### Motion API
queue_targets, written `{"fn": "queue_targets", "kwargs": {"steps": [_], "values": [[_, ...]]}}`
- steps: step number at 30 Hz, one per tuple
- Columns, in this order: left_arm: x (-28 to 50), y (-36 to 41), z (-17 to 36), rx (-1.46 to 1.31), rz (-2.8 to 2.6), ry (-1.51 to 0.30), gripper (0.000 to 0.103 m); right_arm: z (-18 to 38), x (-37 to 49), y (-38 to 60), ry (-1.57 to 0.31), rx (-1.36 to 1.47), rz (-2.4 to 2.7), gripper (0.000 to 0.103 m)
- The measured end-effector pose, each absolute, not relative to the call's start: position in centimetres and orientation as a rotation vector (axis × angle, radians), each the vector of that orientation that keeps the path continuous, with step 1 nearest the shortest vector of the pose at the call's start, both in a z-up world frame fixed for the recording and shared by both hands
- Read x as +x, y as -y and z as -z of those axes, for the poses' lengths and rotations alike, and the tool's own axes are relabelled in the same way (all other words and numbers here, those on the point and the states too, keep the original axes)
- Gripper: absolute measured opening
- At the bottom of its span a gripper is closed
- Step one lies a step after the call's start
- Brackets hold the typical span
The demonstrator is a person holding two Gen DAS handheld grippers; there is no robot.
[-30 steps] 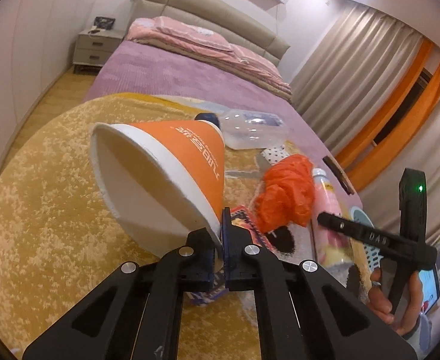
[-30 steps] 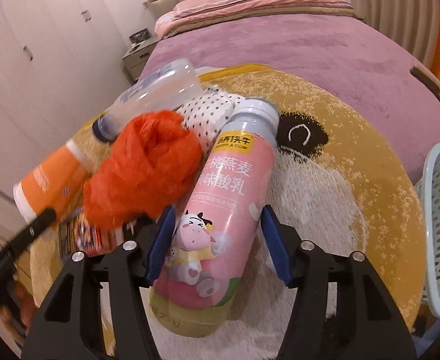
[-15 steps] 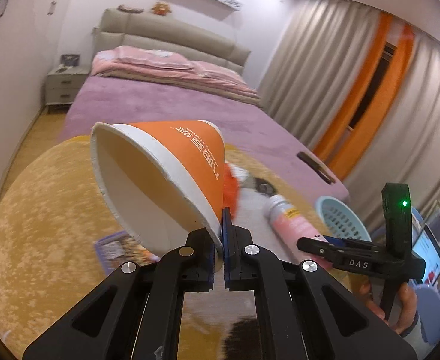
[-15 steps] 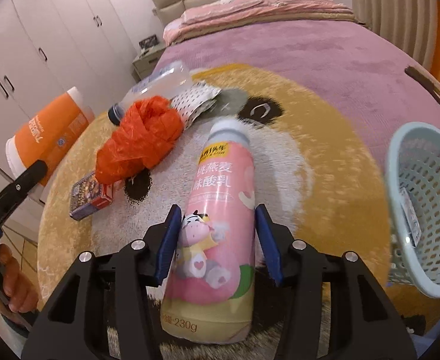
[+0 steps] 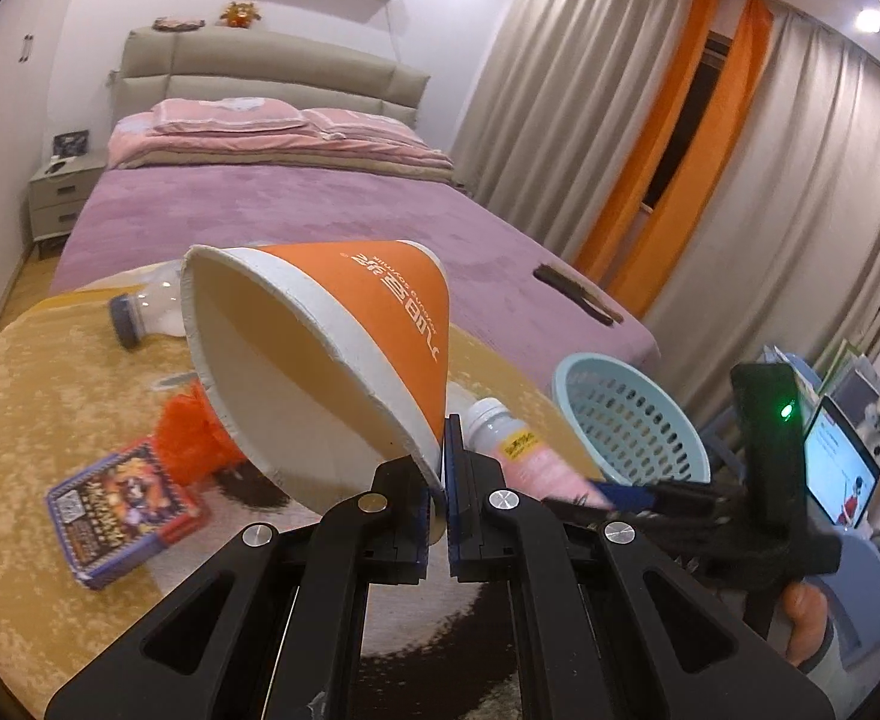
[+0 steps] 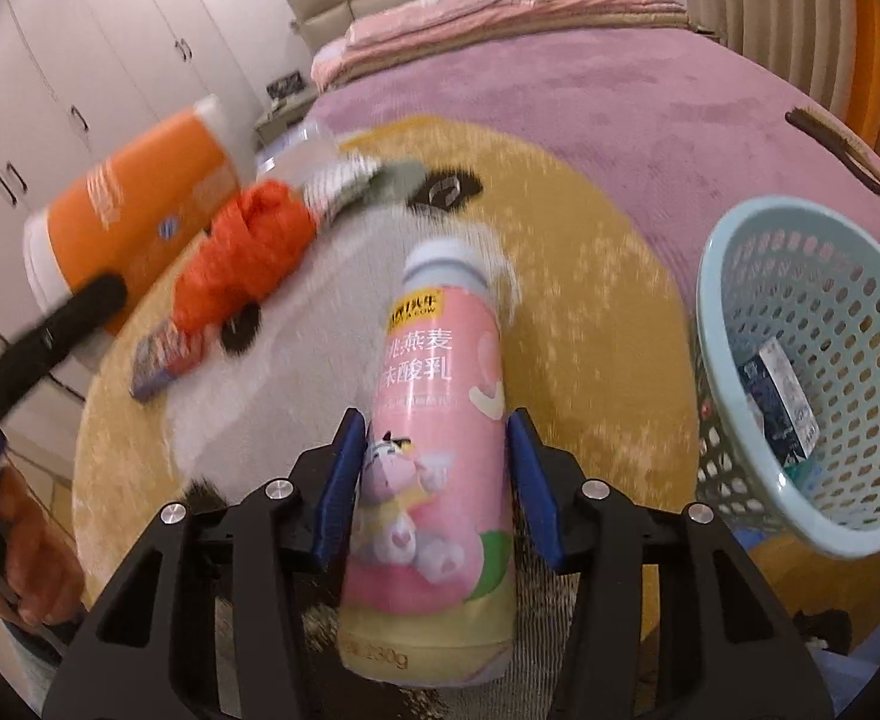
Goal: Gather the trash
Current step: 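Lift the pink bottle and orange cup toward the wastebasket with both tools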
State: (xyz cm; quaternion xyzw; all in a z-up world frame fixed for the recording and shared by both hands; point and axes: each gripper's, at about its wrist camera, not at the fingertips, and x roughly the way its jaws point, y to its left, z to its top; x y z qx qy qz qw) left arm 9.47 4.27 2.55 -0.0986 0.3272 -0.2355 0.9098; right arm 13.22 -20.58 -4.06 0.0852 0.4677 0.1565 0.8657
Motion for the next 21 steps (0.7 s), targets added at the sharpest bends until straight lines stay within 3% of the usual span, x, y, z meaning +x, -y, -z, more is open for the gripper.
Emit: {"fn": "queue_targets", "kwargs": {"steps": [8,12,21], "values": [[9.4,-2.8,-2.2,-0.190,0.498,-0.692,0.002,5.6,14.6,18.5,-1.055,0.143,-0.309,0.051],[9.3,-2.0,-2.3,-0.168,0.497,-0.690,0.002,5.5,15.0,18.7,-1.035,0.161,-0.311,0.046],[8.9,1.4,-3.0,-0.083,0.502,-0.663,0.002,3.2,14.0,22.5,-0.929,0.247,-0.301,0.045]]}}
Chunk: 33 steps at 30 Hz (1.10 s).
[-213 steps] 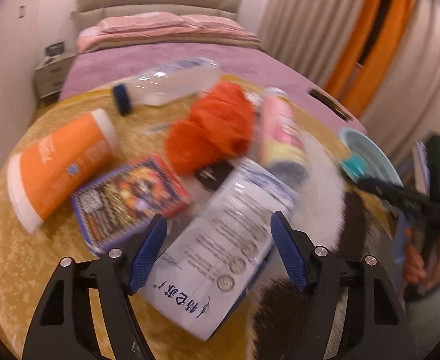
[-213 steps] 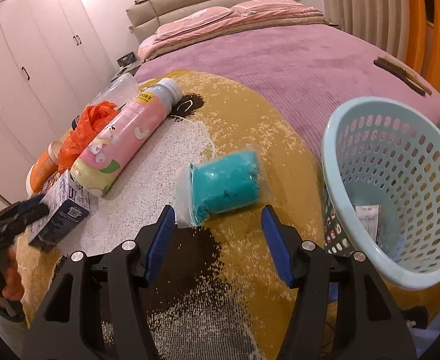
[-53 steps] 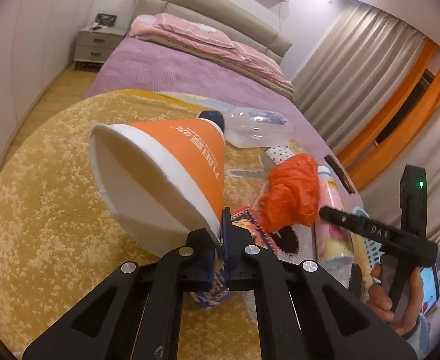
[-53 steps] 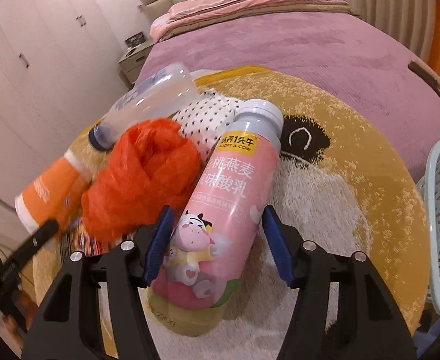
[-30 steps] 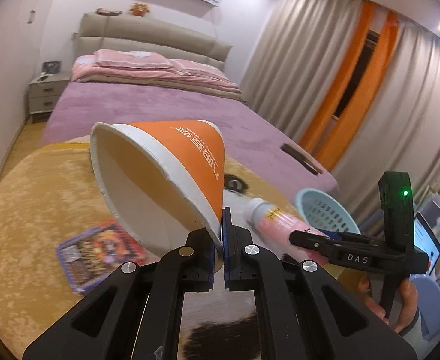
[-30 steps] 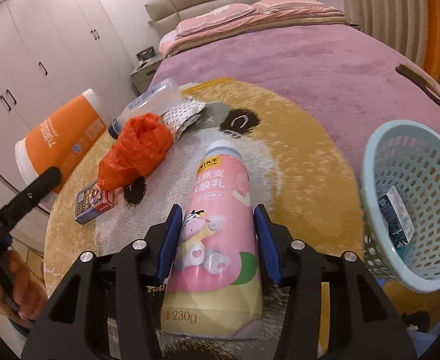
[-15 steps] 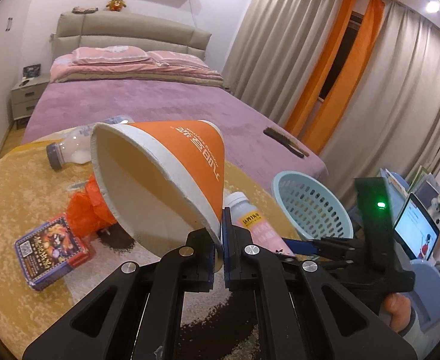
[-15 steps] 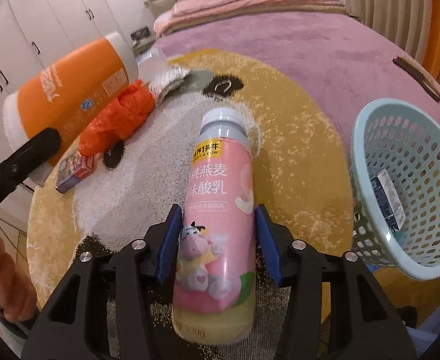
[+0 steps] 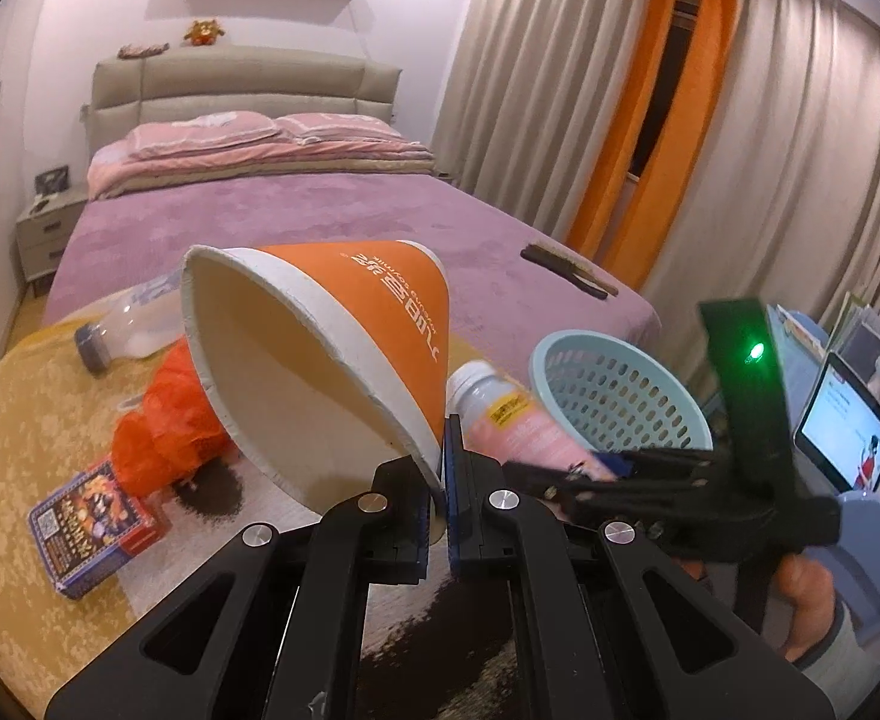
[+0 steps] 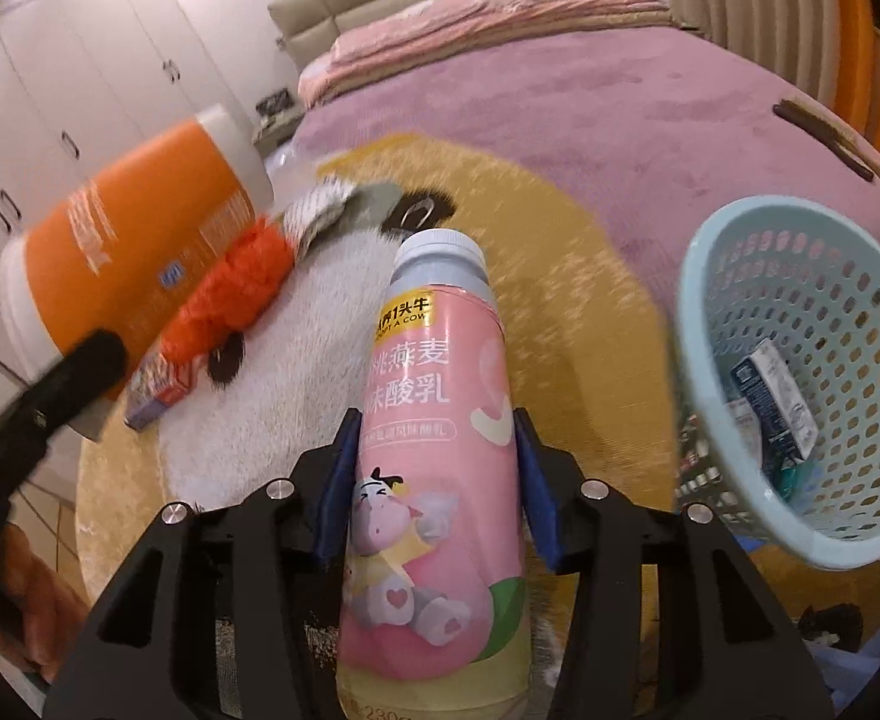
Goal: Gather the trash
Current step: 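Lift the pink bottle and orange cup toward the wastebasket with both tools, then open both tools over the wastebasket to drop the bottle and cup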
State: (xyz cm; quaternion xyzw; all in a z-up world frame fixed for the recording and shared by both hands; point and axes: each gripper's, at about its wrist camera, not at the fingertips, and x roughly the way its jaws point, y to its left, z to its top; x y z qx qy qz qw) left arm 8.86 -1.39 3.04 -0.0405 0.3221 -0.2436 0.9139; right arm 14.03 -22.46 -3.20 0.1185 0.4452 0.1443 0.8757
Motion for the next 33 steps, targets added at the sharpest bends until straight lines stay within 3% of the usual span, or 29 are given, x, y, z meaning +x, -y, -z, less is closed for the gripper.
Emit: {"fn": "queue_targets", "kwargs": {"steps": [16,33], "values": [[10.3,13.8,-3.8,0.044,0.665,-0.652,0.002,-1.1,12.2,37.4,-0.757,0.408,-0.084,0.045],[16.0,24.2,0.7,0.053,0.756,-0.796,0.002,3.4,13.8,48.1,-0.751,0.521,0.165,0.045]]}}
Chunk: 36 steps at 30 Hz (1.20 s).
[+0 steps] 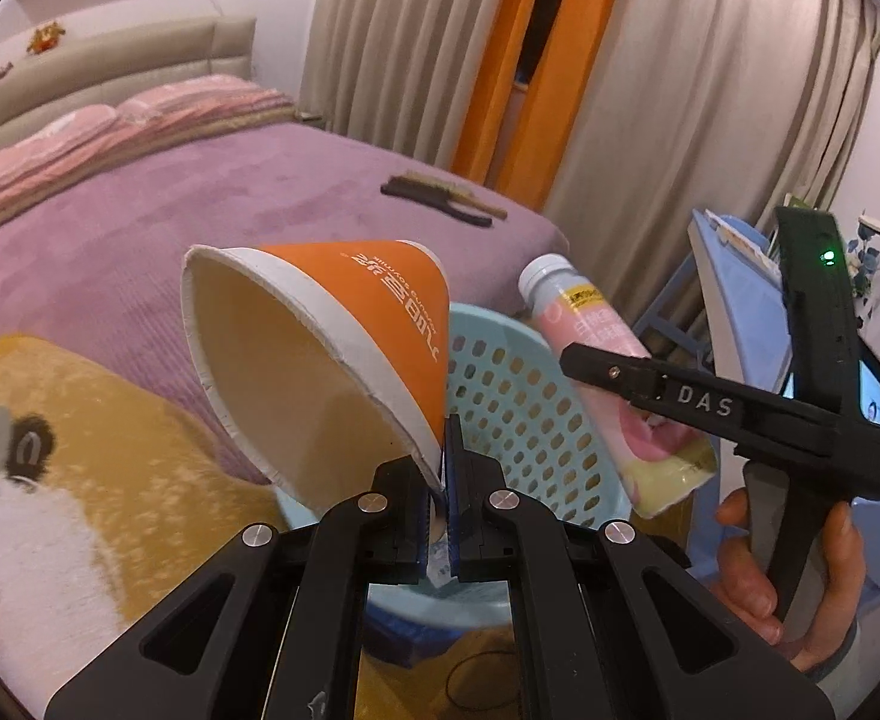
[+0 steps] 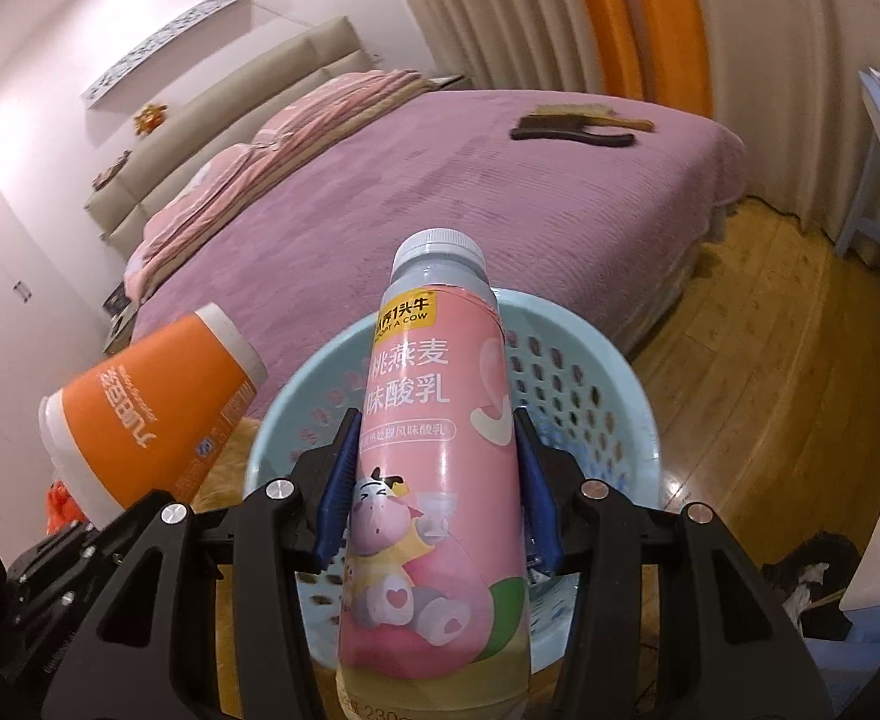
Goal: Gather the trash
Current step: 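Open both tools over the wastebasket to drop the bottle and cup, then grasp the orange plastic bag with the right tool while the left tool grasps the blue card box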
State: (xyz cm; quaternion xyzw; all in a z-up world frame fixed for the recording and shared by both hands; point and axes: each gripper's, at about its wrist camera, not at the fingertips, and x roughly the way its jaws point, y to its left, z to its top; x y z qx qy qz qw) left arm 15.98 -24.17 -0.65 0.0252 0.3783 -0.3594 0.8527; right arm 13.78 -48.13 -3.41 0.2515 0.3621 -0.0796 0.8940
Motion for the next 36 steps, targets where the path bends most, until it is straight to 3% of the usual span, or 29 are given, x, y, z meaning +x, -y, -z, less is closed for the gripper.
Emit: {"fn": "queue_targets", "kwargs": {"steps": [17,19,20,21,27,36], "values": [[18.4,27.1,4.2,0.065,0.728,-0.921,0.006,6.4,15.9,49.4,-0.818,0.549,0.201,0.046],[18.4,27.2,4.1,0.069,0.713,-0.918,0.029,6.6,16.0,49.5,-0.826,0.552,0.206,0.046],[18.2,27.0,4.0,0.065,0.706,-0.915,0.053,6.6,16.0,49.6,-0.826,0.557,0.212,0.047],[18.0,26.8,3.7,0.061,0.705,-0.903,0.064,6.5,16.1,49.5,-0.824,0.561,0.211,0.050],[16.8,25.4,2.8,0.076,0.719,-0.889,0.075,5.4,15.2,49.2,-0.801,0.555,0.189,0.051],[14.0,20.7,-0.4,-0.003,0.727,-0.815,0.077,1.6,13.3,45.4,-0.745,0.484,0.115,0.053]]}}
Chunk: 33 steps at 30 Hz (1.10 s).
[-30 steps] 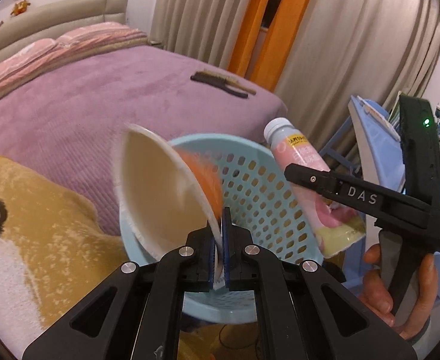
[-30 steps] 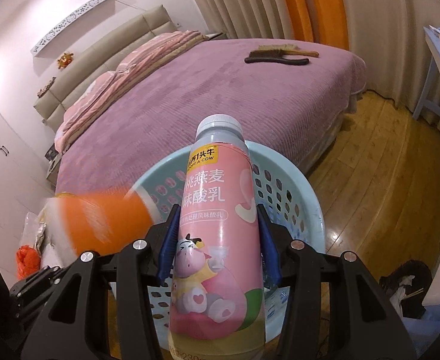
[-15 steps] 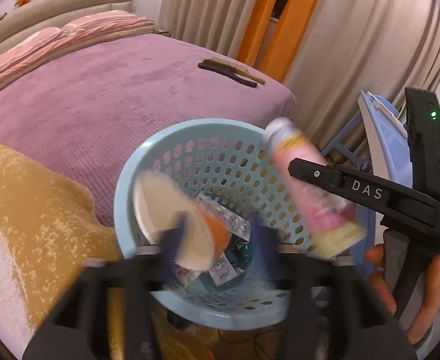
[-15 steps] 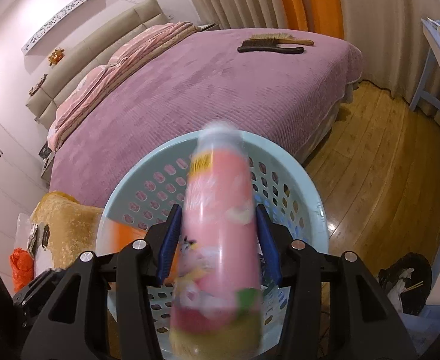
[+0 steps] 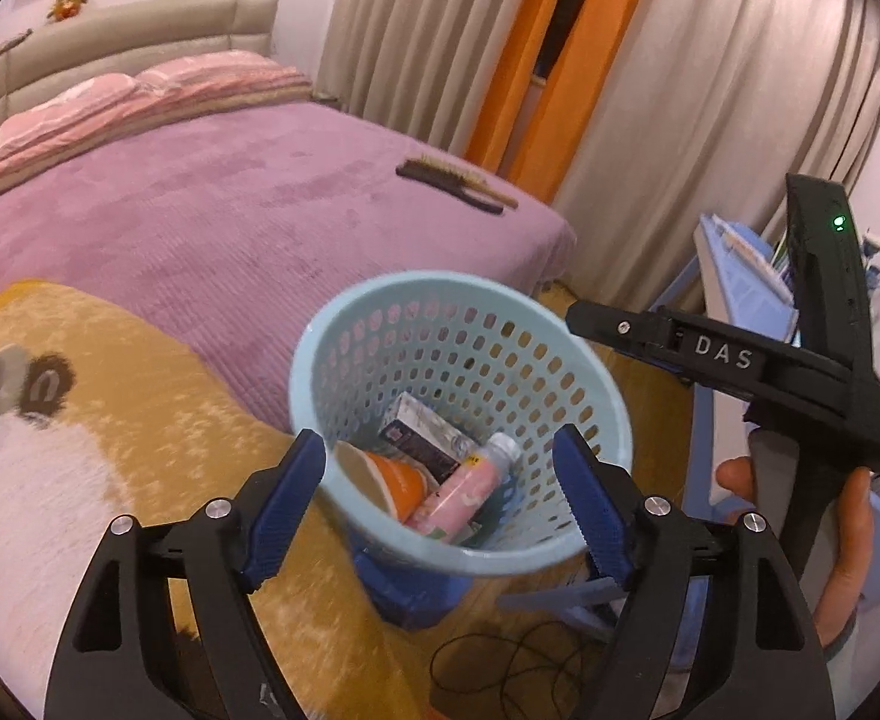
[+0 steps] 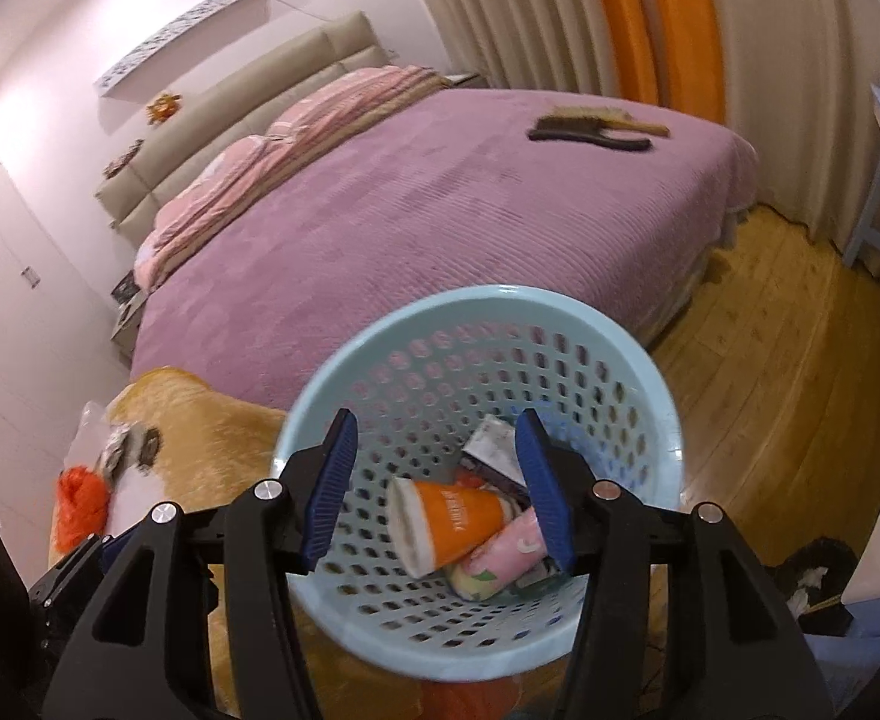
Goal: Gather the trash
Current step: 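Grasp the orange plastic bag with the right tool while the left tool grasps the blue card box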
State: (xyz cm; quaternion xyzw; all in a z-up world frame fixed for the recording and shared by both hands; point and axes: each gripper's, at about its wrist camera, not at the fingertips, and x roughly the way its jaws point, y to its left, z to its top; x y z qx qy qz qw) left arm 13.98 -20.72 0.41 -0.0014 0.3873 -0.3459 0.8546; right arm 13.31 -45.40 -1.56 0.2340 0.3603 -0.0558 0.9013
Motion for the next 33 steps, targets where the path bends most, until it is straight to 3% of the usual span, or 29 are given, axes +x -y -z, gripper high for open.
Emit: {"fn": "queue_targets", "kwargs": {"steps": [11,28,33], "values": [[9.8,10.5,-3.9,-0.156,0.622,-0.698,0.077,-2.1,11.5,36.6,-0.667,0.373,-0.015,0.068],[8.5,-10.8,-2.8,-0.232,0.221,-0.672,0.077,-1.2,13.8,19.6,-0.674,0.149,-0.278,0.068],[11.0,-14.1,-1.4,-0.186,0.250,-0.714,0.084,-0.3,15.1,16.3,-0.712,0.158,-0.341,0.068]]}}
